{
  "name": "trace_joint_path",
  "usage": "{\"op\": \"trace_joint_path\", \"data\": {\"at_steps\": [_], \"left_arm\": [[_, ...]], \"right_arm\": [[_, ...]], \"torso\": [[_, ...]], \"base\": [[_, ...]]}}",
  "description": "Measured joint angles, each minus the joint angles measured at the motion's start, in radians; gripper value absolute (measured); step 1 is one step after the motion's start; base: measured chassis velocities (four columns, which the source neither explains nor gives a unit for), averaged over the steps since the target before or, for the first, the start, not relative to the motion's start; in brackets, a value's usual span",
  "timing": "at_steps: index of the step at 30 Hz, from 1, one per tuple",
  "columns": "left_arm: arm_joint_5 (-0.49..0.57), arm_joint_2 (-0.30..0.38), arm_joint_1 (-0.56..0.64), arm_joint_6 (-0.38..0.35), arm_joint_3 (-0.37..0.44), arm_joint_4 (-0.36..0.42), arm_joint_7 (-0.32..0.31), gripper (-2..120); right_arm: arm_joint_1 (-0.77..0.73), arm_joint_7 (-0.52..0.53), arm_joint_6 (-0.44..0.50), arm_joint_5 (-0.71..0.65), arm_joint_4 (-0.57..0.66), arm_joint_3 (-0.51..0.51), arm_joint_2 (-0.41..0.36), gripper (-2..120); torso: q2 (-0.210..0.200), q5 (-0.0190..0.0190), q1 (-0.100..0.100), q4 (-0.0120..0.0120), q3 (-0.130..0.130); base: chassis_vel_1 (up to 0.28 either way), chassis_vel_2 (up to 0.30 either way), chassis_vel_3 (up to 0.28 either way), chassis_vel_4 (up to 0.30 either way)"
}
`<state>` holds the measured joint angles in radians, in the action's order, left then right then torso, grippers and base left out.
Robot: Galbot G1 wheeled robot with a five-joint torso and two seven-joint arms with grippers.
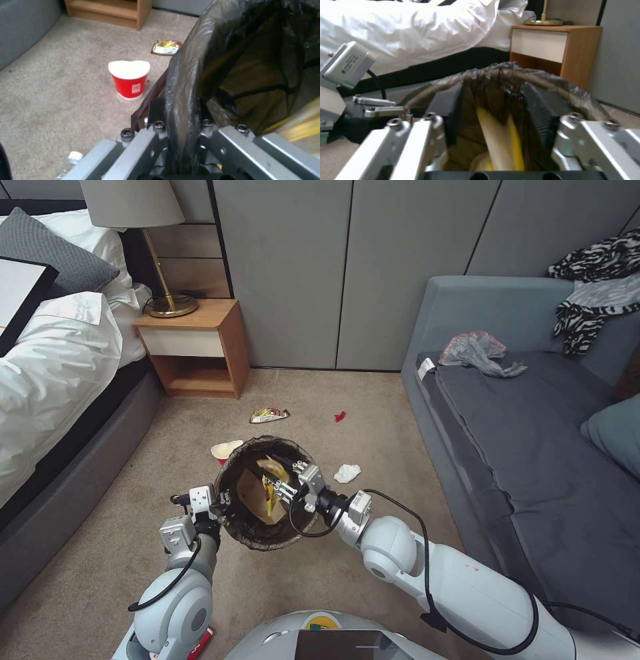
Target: Pick up the trash bin, then pick up the garbage from the floor and place it into the trash bin.
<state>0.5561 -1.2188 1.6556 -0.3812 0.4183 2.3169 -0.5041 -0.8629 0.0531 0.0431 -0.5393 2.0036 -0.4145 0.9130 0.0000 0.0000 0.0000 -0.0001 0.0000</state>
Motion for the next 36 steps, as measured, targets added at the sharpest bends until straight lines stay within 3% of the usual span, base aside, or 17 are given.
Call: {"op": "trace_joint_path", "data": {"at_steps": [12,16,20,22,23,27,28,36], "left_arm": [[0.004,-0.003,-0.007,0.002,-0.002,-0.013,-0.002,0],[0.004,-0.002,-0.003,0.002,0.000,-0.010,-0.002,0],[0.004,-0.002,0.002,0.004,0.002,-0.007,-0.002,0],[0.001,-0.003,0.005,0.007,0.003,-0.006,-0.001,0],[0.001,-0.003,0.005,0.007,0.003,-0.006,-0.001,0],[-0.002,-0.003,0.004,0.009,0.006,-0.006,0.000,0],[-0.006,-0.003,0.004,0.011,0.006,-0.008,0.001,0],[-0.026,-0.003,0.004,0.021,0.010,-0.022,0.006,0]], "right_arm": [[-0.001,0.024,-0.011,0.000,0.007,0.005,0.020,95],[-0.014,0.030,-0.010,-0.003,0.029,0.030,0.022,99],[-0.062,0.067,-0.034,-0.027,0.099,0.131,0.015,100],[-0.114,0.099,-0.071,-0.040,0.148,0.254,-0.001,100],[-0.114,0.099,-0.071,-0.040,0.148,0.254,-0.001,100],[-0.195,0.164,-0.125,-0.049,0.205,0.414,-0.023,100],[-0.240,0.192,-0.154,-0.042,0.225,0.492,-0.022,100],[-0.406,0.259,-0.242,0.002,0.261,0.721,0.023,100]], "torso": [[0.000,0.0000,0.000,0.0001,0.000],[0.000,0.0001,0.000,0.0001,0.000],[0.000,0.0001,0.000,0.0002,0.000],[0.000,0.0001,0.000,0.0000,0.000],[0.000,0.0001,0.000,0.0000,0.000],[0.000,0.0002,0.000,0.0002,0.000],[0.000,0.0002,0.000,-0.0002,0.000],[0.000,0.0003,0.000,0.0001,0.000]], "base": [[0.000,0.000,0.000,0.000],[0.000,0.000,0.000,0.000],[0.000,0.000,0.000,0.000],[0.000,0.000,0.000,0.000],[0.000,0.000,0.000,0.000],[0.000,0.000,0.000,0.000],[0.000,0.000,0.000,0.000],[0.000,0.000,0.000,0.000]]}}
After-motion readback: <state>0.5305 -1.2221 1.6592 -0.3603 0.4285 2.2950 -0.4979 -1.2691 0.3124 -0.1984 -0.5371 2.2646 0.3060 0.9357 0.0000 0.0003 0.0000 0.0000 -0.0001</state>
